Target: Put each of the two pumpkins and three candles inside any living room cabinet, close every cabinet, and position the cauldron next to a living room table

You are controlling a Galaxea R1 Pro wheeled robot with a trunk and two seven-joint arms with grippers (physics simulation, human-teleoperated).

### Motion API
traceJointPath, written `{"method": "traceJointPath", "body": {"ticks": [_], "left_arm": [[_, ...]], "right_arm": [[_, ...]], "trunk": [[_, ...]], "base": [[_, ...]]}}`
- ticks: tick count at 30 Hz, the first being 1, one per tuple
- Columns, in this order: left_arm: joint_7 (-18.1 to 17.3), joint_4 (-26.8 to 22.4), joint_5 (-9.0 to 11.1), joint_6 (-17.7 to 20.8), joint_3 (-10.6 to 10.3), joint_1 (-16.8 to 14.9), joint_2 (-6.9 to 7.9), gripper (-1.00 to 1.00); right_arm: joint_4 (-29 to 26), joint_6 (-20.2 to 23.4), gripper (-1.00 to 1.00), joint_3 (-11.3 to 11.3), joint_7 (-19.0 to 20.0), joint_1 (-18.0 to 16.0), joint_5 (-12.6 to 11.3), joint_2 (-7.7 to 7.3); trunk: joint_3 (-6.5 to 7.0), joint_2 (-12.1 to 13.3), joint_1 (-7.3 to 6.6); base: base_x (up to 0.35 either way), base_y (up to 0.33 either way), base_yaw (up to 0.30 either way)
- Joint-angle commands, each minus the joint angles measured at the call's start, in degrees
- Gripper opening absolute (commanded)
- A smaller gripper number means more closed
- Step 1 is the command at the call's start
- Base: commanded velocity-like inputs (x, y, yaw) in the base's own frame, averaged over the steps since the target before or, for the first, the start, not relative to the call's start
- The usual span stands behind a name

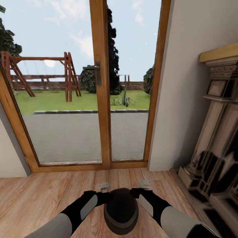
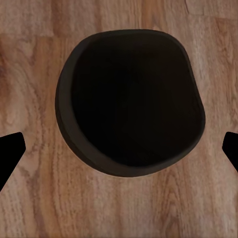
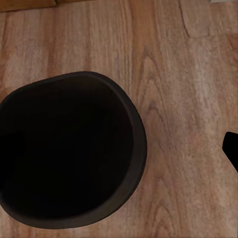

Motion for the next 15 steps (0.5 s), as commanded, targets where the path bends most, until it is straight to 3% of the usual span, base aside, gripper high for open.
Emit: {"method": "traceJointPath", "body": {"ticks": [1,15], "left_arm": [[0.5,-0.1,0.6,0.1,-0.3,0.0,0.05,1.0],[0.6,-0.1,0.7,0.1,-0.3,-0.1,0.02,1.0]], "right_arm": [[-0.1,0.3,1.0,0.5,-0.4,0.0,-0.4,-0.04],[-0.2,-0.1,1.0,0.5,-0.4,0.0,-0.4,-0.04]], "trunk": [[-0.24,-0.4,0.22],[-2.76,-6.1,3.29]], "base": [[0.0,0.0,0.0],[0.0,0.0,0.0]]}}
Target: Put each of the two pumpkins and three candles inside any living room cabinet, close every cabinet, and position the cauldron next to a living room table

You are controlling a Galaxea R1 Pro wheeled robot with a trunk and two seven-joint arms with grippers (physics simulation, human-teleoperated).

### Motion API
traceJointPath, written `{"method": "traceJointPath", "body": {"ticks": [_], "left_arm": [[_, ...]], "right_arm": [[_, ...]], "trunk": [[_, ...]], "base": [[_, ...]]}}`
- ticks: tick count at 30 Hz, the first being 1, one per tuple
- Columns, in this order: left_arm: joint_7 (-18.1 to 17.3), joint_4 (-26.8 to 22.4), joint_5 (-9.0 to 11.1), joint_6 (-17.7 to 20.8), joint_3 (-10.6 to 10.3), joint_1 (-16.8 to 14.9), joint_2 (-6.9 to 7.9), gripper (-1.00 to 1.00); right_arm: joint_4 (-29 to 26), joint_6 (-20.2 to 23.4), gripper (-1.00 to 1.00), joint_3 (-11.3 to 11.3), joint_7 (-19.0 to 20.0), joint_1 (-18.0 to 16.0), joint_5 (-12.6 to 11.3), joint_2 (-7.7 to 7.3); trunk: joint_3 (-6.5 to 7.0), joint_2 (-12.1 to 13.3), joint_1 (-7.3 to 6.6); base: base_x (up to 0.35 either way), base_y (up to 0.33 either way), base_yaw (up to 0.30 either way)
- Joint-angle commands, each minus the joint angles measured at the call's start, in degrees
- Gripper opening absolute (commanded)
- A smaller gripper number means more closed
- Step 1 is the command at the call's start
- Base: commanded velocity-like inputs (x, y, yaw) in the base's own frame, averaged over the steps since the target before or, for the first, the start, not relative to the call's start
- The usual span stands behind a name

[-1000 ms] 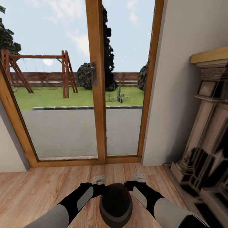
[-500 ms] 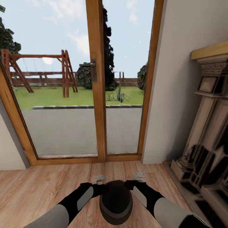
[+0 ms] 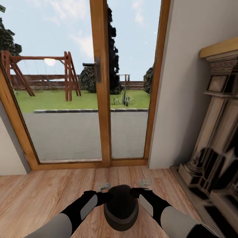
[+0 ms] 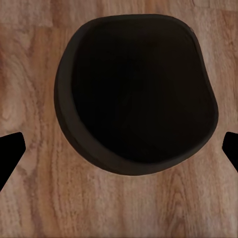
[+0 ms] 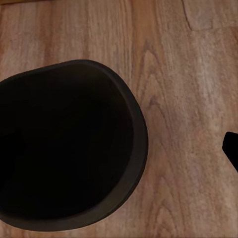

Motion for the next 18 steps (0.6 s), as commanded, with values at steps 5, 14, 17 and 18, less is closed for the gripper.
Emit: {"method": "traceJointPath", "body": {"ticks": [5,14,17,18], "left_arm": [[0.5,-0.1,0.6,0.1,-0.3,-0.1,0.05,1.0],[0.5,-0.1,1.0,0.0,-0.2,0.0,0.07,1.0],[0.5,-0.1,1.1,-0.1,-0.1,0.0,0.08,1.0],[0.5,-0.1,1.1,-0.1,0.0,0.0,0.08,1.0]], "right_arm": [[-0.1,0.2,1.0,0.4,-0.4,0.0,-0.4,-0.04],[-0.1,-0.4,1.0,0.5,-0.4,0.0,-0.4,-0.04],[-0.1,-0.4,1.0,0.5,-0.1,0.0,-0.4,-0.04],[-0.1,-0.4,1.0,0.4,0.1,0.0,-0.4,-0.04]], "trunk": [[-0.96,-2.0,1.09],[-2.58,-5.7,3.07],[-3.12,-6.9,3.73],[-3.3,-7.3,3.95]], "base": [[0.0,0.0,0.0],[0.0,0.0,0.0],[0.0,0.0,0.0],[0.0,0.0,0.0]]}}
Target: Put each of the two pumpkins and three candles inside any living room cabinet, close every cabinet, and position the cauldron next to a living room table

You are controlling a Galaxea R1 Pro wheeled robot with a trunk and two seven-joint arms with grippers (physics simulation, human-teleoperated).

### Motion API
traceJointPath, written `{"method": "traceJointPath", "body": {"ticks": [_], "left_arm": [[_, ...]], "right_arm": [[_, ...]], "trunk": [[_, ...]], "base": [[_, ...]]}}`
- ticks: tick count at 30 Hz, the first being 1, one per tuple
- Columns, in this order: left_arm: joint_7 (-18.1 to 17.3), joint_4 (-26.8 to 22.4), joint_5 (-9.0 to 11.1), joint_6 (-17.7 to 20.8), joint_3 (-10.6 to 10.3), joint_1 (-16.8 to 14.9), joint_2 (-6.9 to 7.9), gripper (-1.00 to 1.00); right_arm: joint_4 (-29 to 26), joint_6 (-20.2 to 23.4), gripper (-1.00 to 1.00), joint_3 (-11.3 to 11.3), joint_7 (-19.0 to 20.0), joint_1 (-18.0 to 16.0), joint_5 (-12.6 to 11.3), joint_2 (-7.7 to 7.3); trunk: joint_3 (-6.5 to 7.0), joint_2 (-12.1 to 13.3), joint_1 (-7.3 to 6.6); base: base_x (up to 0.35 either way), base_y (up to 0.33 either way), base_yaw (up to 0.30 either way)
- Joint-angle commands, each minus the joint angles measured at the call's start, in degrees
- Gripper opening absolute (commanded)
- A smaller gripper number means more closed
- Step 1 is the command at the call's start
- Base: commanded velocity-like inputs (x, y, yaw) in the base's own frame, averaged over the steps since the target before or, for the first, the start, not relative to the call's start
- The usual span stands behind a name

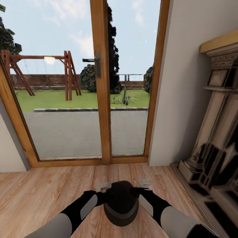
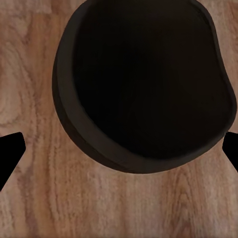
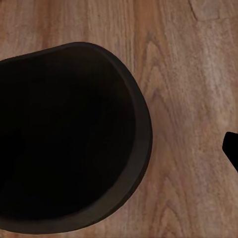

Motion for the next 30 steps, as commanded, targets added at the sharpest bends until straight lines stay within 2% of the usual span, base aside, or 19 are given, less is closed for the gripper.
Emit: {"method": "traceJointPath", "body": {"ticks": [1,7,18,22,27,30], "left_arm": [[0.5,-0.1,0.6,0.1,-0.3,0.0,0.05,1.0],[0.5,-0.1,0.7,0.1,-0.1,0.0,0.05,1.0],[0.6,-0.2,0.8,0.0,0.2,0.0,0.03,1.0],[0.6,-0.2,1.1,-1.2,0.3,0.0,0.03,1.0],[0.6,-0.3,4.4,-1.7,0.2,0.0,0.04,1.0],[0.5,-0.3,5.1,-1.8,0.2,0.0,0.05,1.0]], "right_arm": [[-0.1,0.3,1.0,0.5,-0.3,0.0,-0.4,-0.04],[-0.1,0.2,1.0,0.5,-0.2,0.0,-0.4,-0.04],[-0.1,0.2,1.0,0.5,-0.2,0.0,-0.4,-0.04],[-0.1,0.2,1.0,0.5,-0.2,0.0,-0.4,-0.04],[-0.1,0.2,1.0,0.5,-0.2,0.0,-0.4,-0.04],[-0.1,0.3,1.0,0.5,-0.2,0.0,-0.4,-0.04]], "trunk": [[-0.24,-0.4,0.21],[-1.34,-2.6,1.43],[-3.78,-2.8,1.71],[-4.67,-2.8,1.81],[-5.11,-2.9,1.86],[-5.11,-2.9,1.86]], "base": [[0.0,0.0,0.0],[0.0,0.0,0.0],[0.0,0.0,0.0],[0.0,0.0,0.0],[0.0,0.0,0.0],[0.0,0.0,0.0]]}}
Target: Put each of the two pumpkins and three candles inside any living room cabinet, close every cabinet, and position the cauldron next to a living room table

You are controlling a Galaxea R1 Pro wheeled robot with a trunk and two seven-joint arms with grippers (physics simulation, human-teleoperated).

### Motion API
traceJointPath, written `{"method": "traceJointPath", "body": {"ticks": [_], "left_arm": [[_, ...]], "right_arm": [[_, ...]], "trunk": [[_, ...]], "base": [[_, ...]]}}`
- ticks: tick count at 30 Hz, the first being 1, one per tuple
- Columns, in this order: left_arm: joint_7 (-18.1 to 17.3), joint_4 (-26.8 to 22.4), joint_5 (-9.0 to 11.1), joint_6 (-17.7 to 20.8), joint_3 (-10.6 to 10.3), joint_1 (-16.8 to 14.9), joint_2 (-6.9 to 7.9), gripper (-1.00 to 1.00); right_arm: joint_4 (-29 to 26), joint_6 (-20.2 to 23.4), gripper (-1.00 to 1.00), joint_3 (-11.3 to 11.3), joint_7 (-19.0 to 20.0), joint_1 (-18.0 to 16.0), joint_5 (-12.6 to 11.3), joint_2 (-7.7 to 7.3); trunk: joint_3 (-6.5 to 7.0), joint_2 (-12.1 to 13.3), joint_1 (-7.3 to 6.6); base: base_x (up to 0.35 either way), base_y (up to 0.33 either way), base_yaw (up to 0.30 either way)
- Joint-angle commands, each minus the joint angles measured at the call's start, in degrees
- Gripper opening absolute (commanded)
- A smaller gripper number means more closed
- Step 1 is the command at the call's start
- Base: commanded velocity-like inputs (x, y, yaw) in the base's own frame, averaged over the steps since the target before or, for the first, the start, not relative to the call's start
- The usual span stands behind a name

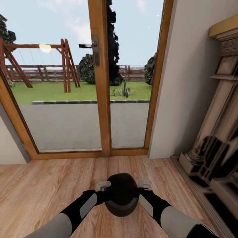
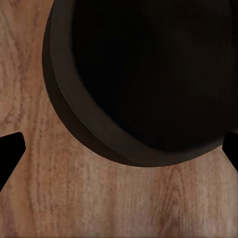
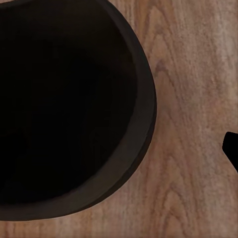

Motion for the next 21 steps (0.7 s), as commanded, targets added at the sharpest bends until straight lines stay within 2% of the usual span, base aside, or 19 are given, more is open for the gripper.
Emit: {"method": "traceJointPath", "body": {"ticks": [1,5,21], "left_arm": [[0.5,-0.1,0.7,0.1,-0.3,0.0,0.05,1.0],[0.5,-0.1,0.9,0.1,-0.3,0.0,0.05,1.0],[0.5,-0.1,0.9,0.1,-0.4,0.0,0.05,1.0]], "right_arm": [[-0.1,0.3,1.0,0.5,-0.4,0.0,-0.4,-0.04],[-0.1,0.3,1.0,0.5,-0.4,0.0,-0.4,-0.04],[0.0,0.3,1.0,0.5,-0.4,0.0,-0.4,-0.04]], "trunk": [[-0.06,0.0,-0.01],[-0.06,0.0,-0.01],[-0.06,0.0,-0.01]], "base": [[0.0,0.0,0.0],[0.029,0.0,0.0],[0.124,0.0,0.0]]}}
